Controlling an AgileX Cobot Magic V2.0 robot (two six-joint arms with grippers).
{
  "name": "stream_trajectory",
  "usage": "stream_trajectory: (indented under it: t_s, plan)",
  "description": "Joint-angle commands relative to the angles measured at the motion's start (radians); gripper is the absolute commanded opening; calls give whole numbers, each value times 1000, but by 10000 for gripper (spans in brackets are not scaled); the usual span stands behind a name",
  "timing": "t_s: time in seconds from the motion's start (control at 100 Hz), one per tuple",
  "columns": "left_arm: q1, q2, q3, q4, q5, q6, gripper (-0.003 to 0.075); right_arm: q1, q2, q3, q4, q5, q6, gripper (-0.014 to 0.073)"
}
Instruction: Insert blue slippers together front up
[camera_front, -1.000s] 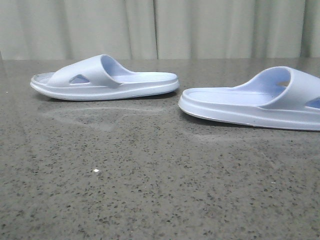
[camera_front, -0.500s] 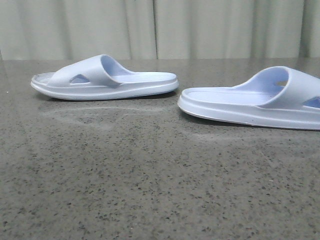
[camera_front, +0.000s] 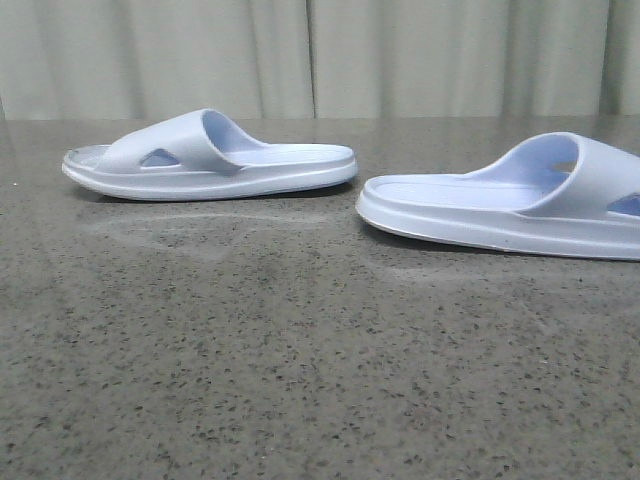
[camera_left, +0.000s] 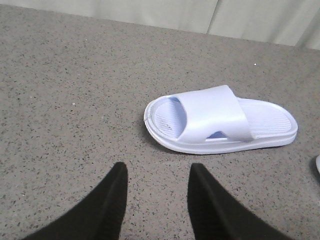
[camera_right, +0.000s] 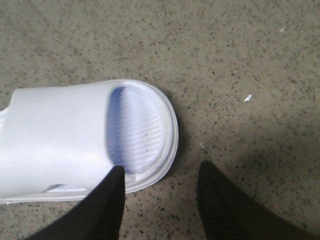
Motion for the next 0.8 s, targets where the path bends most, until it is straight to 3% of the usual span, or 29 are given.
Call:
stream_trajectory:
  t_s: [0.0,0.26,0.59,0.79]
  plan:
    - [3,28,-37,-65,-49,39,263,-1,68,-56,34,-67,-37,288]
    - [3,73,-37,-73,-53,77,263,-57,238,-159,218,0,-203,288]
    - [3,120,-72,-113,-48,115,262,-332,407,-174,631,298,-633,288]
    - [3,160,-86,-126,-42,117,262,-353,514,-174,741,383,-752,287]
